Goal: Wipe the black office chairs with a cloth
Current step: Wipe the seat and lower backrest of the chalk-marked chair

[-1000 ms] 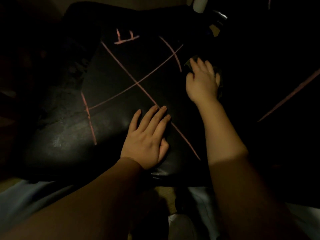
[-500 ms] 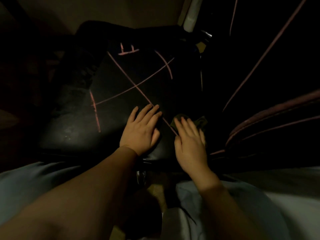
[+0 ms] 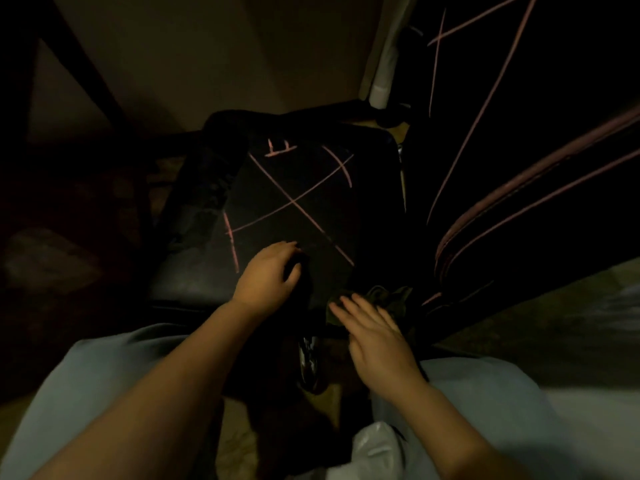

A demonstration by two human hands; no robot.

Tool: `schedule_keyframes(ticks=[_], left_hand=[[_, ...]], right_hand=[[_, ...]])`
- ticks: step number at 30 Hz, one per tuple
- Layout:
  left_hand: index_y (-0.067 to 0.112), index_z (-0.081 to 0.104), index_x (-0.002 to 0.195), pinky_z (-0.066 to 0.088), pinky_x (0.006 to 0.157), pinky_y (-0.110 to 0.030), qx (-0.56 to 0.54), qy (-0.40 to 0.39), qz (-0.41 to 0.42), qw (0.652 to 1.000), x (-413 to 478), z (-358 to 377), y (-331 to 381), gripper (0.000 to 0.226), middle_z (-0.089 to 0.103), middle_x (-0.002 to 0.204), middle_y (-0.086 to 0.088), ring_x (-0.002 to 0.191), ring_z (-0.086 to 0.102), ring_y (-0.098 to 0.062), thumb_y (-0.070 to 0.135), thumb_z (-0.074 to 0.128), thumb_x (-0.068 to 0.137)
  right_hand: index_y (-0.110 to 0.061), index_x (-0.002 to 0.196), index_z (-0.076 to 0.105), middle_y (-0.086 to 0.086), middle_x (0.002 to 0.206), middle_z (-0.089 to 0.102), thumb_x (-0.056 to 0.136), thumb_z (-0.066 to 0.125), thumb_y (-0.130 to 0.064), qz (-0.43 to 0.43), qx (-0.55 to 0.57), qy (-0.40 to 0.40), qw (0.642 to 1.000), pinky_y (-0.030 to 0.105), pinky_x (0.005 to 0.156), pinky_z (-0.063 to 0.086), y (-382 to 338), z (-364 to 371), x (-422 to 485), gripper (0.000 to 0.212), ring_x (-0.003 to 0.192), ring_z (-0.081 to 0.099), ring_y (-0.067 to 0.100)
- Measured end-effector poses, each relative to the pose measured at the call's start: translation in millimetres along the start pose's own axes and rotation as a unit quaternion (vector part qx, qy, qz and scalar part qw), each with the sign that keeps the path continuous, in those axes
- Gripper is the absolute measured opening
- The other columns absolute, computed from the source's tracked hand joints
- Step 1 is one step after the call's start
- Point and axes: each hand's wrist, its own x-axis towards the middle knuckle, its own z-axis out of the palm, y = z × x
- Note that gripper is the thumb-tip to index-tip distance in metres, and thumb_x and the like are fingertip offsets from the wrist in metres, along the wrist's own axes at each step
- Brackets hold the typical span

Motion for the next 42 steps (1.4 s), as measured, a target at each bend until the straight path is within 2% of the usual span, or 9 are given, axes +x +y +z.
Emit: schedule_keyframes(ticks=[4,10,18,29,32,34,37,40,42], left_hand=[[0.007,0.060,0.125,0.029,0.112,-0.037,0.065,0.040,-0.031,0.997,-28,-26,-22,0.039,0.047,0.144,-0.012,0.134,0.043,-0.029,0.016,0.064,0.087],[0.007,0.050,0.136,0.025,0.115,-0.043,0.144,0.069,-0.138,0.978,-69,-49,-58,0.052,0.037,0.150,-0.016,0.139,0.033,-0.034,0.023,0.065,0.089],[0.011,0.032,0.148,0.020,0.118,-0.046,0.092,0.077,-0.288,0.950,-77,-53,-91,0.063,0.022,0.157,-0.014,0.144,0.019,-0.032,0.037,0.053,0.095],[0.016,0.028,0.150,0.034,0.109,-0.045,0.048,0.063,-0.307,0.948,-94,-48,-92,0.066,0.032,0.154,-0.014,0.139,0.032,-0.032,0.045,0.049,0.095],[0.019,0.037,0.146,0.048,0.095,-0.044,0.048,0.081,-0.300,0.949,-99,-48,-87,0.057,0.052,0.138,-0.014,0.122,0.052,-0.032,0.042,0.047,0.096],[0.021,0.043,0.141,0.053,0.075,-0.039,0.061,0.086,-0.292,0.950,-103,-50,-83,0.050,0.066,0.111,-0.012,0.097,0.062,-0.030,0.040,0.045,0.096],[0.018,0.053,0.129,0.036,0.049,-0.028,0.102,0.091,-0.282,0.950,-106,-52,-74,0.037,0.059,0.068,-0.002,0.062,0.057,-0.021,0.037,0.044,0.098],[0.015,0.062,0.103,0.036,0.046,-0.027,0.121,0.100,-0.267,0.951,-107,-51,-64,0.026,0.056,0.061,-0.001,0.055,0.054,-0.019,0.034,0.043,0.099],[0.013,0.063,0.092,0.044,0.050,-0.030,0.117,0.113,-0.267,0.950,-106,-49,-60,0.027,0.061,0.065,-0.005,0.060,0.059,-0.025,0.032,0.044,0.098]], right_hand=[[-0.030,0.149,0.032,-0.007,0.155,0.031,0.095,0.027,-0.024,0.027,-0.007,0.043,0.999,0.031,0.116,0.016,10,4,8,0.055,0.144,0.023,0.012],[-0.029,0.151,0.027,-0.006,0.157,0.027,0.099,0.024,-0.030,0.096,-0.015,0.077,0.992,0.030,0.117,0.007,20,-4,36,0.052,0.146,0.017,0.012],[-0.025,0.154,0.015,-0.001,0.162,0.012,0.105,0.024,-0.026,0.211,-0.038,0.081,0.973,0.038,0.120,0.003,45,-33,95,0.051,0.149,0.003,0.019],[-0.022,0.151,0.028,0.001,0.160,0.021,0.104,0.030,-0.028,0.248,0.010,0.138,0.959,0.039,0.120,0.008,23,-20,80,0.048,0.148,0.011,0.020],[-0.021,0.150,0.033,0.001,0.158,0.026,0.102,0.036,-0.029,0.249,-0.001,0.146,0.957,0.040,0.120,0.010,-9,-3,73,0.048,0.147,0.015,0.019],[-0.021,0.149,0.035,0.000,0.157,0.029,0.101,0.040,-0.029,0.234,0.000,0.135,0.963,0.041,0.119,0.010,-39,12,73,0.049,0.147,0.017,0.019],[-0.020,0.138,0.052,0.000,0.146,0.048,0.092,0.044,-0.029,0.187,-0.006,0.131,0.974,0.044,0.113,0.028,-91,35,72,0.048,0.139,0.039,0.022],[-0.021,0.123,0.066,-0.002,0.130,0.062,0.084,0.035,-0.035,0.118,0.011,0.087,0.989,0.046,0.101,0.044,-140,52,77,0.051,0.126,0.054,0.021],[-0.023,0.125,0.065,-0.004,0.132,0.061,0.084,0.033,-0.034,0.057,-0.004,0.059,0.997,0.044,0.104,0.041,-165,62,82,0.053,0.127,0.053,0.020]])
